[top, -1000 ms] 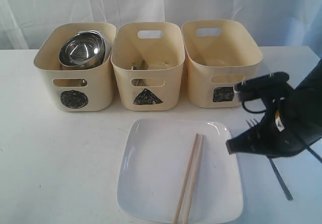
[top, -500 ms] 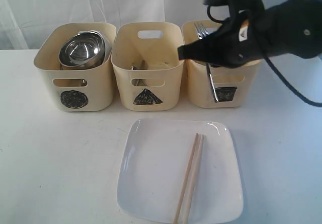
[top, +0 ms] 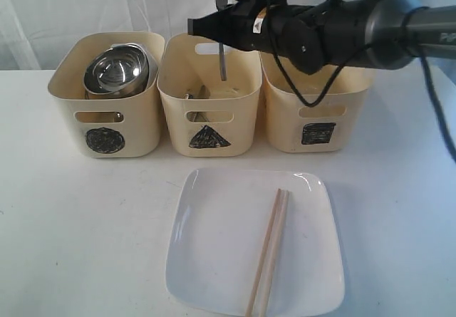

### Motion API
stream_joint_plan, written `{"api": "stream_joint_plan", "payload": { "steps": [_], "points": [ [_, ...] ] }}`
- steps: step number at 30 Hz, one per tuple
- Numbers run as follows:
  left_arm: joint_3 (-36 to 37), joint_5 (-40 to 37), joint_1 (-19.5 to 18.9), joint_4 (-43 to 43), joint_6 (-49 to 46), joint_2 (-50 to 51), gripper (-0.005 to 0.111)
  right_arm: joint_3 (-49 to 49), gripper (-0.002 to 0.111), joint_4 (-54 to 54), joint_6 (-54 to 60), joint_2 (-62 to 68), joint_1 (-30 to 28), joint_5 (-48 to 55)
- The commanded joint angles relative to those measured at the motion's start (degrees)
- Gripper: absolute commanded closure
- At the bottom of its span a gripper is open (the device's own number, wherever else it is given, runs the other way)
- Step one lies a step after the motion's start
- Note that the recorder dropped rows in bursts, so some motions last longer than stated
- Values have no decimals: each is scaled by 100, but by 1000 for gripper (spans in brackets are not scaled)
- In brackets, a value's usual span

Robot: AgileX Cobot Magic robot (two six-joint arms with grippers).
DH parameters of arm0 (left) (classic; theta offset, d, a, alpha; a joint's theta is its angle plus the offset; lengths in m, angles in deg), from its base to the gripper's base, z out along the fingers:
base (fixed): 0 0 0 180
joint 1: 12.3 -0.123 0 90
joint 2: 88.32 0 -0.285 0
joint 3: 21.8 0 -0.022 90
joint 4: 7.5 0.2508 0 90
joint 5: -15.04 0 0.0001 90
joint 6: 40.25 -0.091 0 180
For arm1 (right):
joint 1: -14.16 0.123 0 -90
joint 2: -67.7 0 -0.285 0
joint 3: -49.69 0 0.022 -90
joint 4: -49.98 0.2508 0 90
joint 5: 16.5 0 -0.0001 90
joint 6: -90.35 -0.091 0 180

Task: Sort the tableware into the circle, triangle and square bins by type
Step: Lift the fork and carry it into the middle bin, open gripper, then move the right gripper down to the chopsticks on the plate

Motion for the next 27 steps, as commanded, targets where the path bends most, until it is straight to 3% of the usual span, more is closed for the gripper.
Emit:
{"api": "stream_joint_plan", "payload": {
  "steps": [1, 5, 10, 13, 17, 27],
  "points": [
    [0, 0, -11, 43, -16, -29, 107, -420, 108, -22, 43, 545, -38, -112],
    [0, 0, -11, 43, -16, -29, 107, -464, 102, -45, 43, 652, -38, 94],
    [0, 0, -11, 43, -16, -29, 107, -506, 69, -45, 66, 629, -38, 372],
    [0, 0, -11, 43, -16, -29, 107, -529, 57, -45, 66, 611, -38, 372],
    [0, 0, -11, 43, -16, -29, 107, -529, 57, -45, 66, 321, -38, 1003],
    [0, 0, -11, 43, -16, -29, 107, -343, 65, 66, 492, -1268, -38, 4584]
  ]
}}
